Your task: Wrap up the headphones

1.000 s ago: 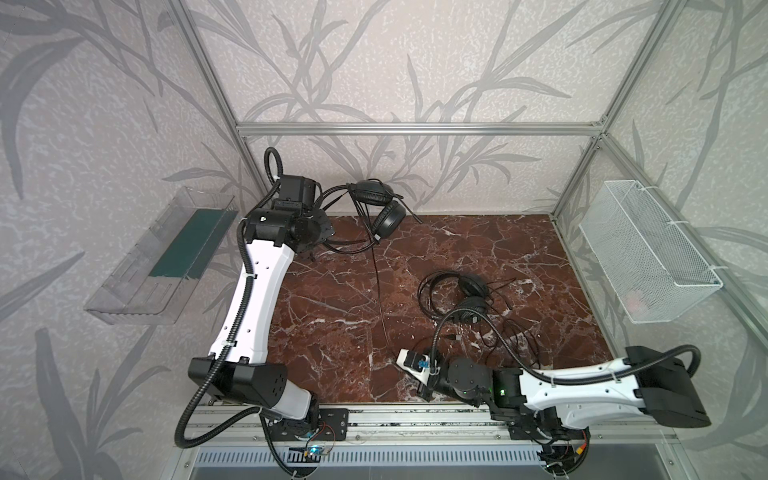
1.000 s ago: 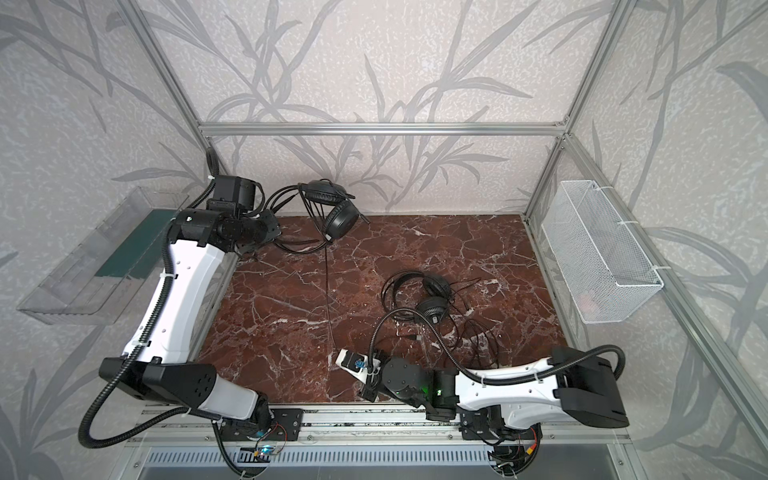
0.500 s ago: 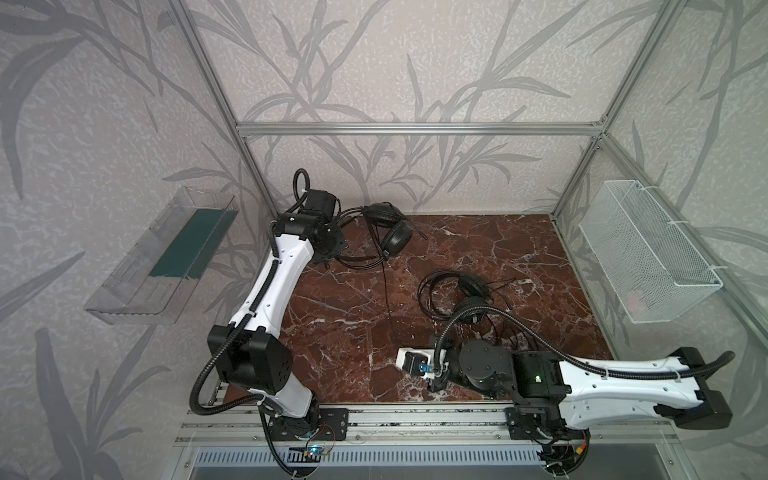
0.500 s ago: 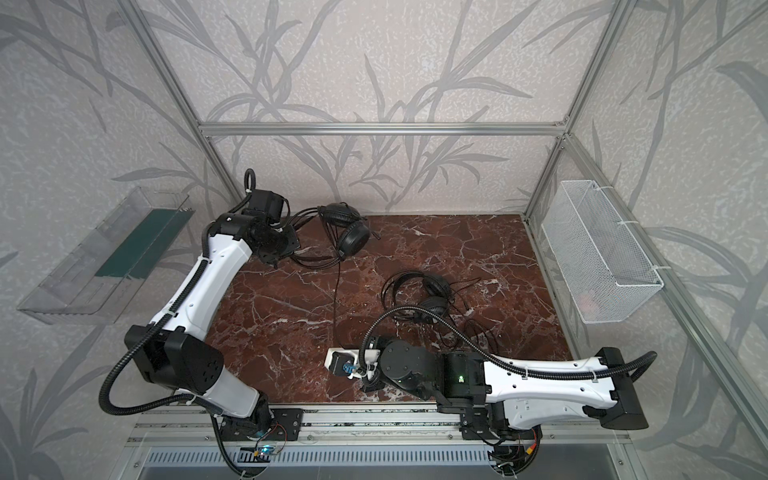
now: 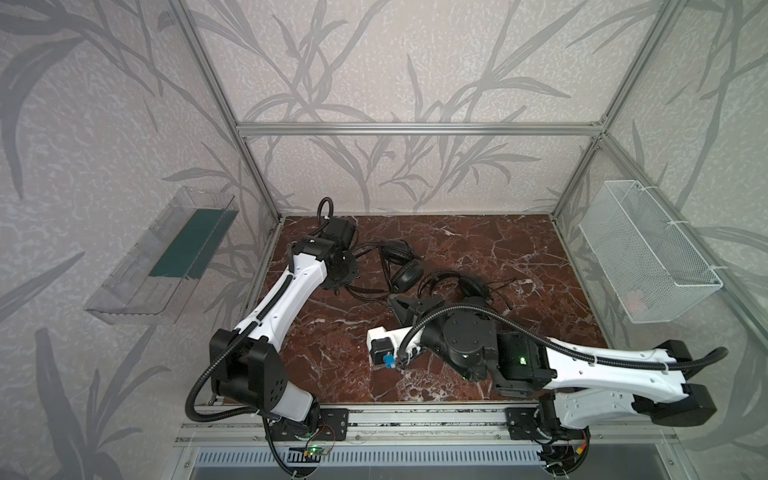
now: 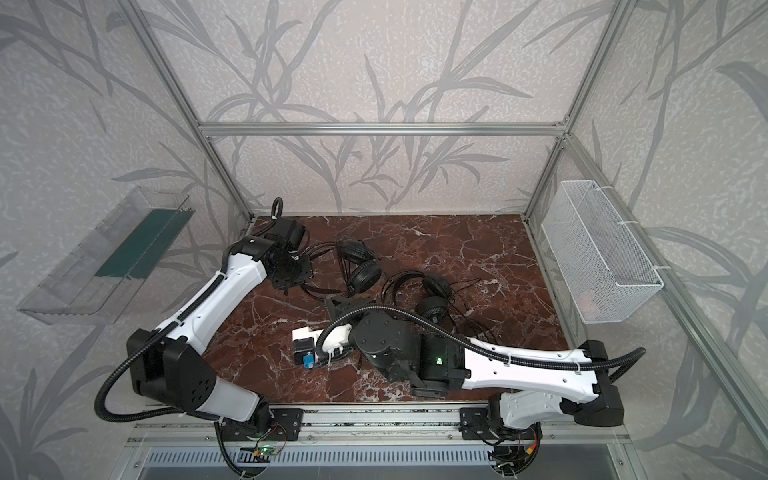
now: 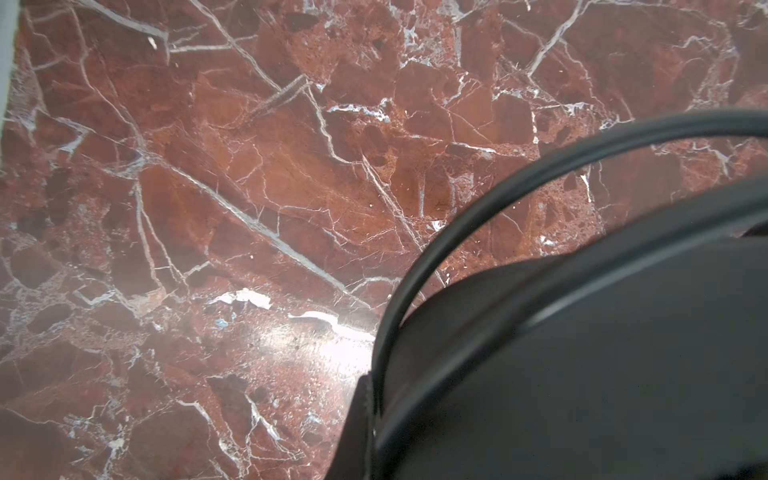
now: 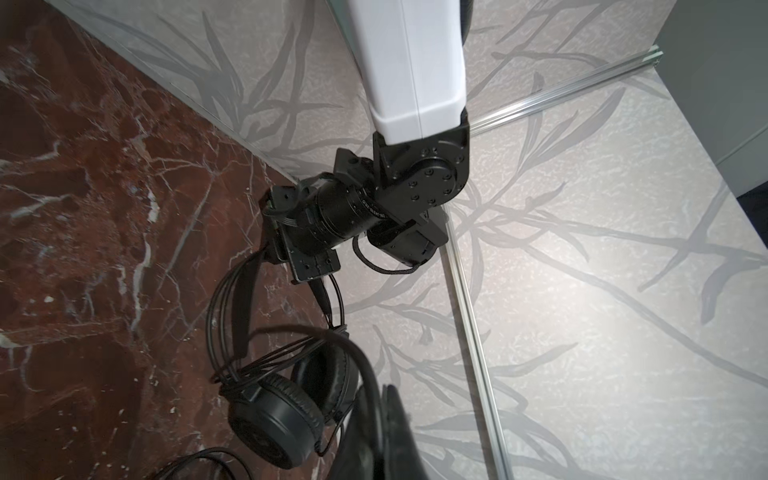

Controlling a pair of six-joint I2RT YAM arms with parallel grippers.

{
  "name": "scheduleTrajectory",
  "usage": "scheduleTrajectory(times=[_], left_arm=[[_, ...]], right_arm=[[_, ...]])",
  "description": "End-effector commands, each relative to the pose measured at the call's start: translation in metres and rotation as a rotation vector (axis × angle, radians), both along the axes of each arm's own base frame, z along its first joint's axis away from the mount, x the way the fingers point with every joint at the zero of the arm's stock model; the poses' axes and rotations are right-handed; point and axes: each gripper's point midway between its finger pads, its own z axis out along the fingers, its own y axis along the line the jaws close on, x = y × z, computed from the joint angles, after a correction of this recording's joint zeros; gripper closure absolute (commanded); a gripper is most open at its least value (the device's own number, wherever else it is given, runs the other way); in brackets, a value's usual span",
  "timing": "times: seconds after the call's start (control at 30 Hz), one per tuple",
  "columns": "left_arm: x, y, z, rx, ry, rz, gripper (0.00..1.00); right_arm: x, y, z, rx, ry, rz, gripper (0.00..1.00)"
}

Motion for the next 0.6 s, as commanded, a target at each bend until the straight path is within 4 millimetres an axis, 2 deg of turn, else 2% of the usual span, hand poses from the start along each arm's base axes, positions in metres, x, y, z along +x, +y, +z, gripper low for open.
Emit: scheduleTrajectory(times=[0.0,0.17,0.37,0.57], left_arm=[[-0.001,-0.007,0.015,-0.017,-0.082,-0.029,1.00],[-0.018,-0.004,-0.004,0.000,-0.055,-0.055,1.00],[-0.036,-0.002,-0.019,0.001,-0.043,-0.085,1.00],[-0.039,-0.004,-0.019,0.014,-0.043,-0.107,1.00]], right_arm=[[0.020,-0.005,0.067,0.130,-0.125,-0.055,1.00],[0.042,0.006,0.102,0.239,-0.161,-0.070,1.00],[0.062,0.020,0.124,0.331,-0.169,-0.058,0.94],[0.075,0.022,0.157,0.450,-0.166,-0.045,0.96]])
